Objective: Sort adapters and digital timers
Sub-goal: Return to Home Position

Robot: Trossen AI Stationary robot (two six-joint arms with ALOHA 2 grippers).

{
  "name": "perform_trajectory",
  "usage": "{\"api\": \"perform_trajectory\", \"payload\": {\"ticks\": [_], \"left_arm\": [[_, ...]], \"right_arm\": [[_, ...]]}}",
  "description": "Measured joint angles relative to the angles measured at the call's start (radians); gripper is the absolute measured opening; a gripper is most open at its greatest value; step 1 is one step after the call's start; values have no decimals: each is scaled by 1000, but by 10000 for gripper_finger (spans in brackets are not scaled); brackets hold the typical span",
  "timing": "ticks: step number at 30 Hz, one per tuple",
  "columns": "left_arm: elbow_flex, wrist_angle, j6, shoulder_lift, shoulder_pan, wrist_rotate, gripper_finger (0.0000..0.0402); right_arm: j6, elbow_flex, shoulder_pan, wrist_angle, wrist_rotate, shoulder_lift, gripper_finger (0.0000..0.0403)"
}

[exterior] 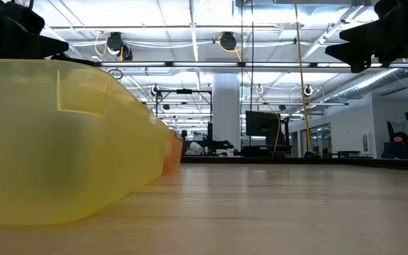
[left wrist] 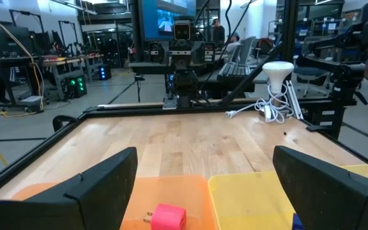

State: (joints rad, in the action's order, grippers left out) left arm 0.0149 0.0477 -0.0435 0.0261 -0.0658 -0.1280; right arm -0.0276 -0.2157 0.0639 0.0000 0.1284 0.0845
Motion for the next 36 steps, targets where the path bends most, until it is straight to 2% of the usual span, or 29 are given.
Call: {"api": "perform_trajectory", "payload": {"ticks": [7,16,24,28,36], "left_arm": [[0,0,0,0,0,0,365],[0,8,1,0,0,-1,365],[0,8,1,0,0,-1,365],[0,8,1,0,0,0,365],[0,8,2,0,0,-1,365]], "right_arm": [[-2,18,0,-29,1,-84,263],[-8,20,0,-41,56,-81,263],[-27,124,0,112,83,-82,263],[-37,143,0,120,135,-82,263],[24,195,1,81,130,-78,263]]}}
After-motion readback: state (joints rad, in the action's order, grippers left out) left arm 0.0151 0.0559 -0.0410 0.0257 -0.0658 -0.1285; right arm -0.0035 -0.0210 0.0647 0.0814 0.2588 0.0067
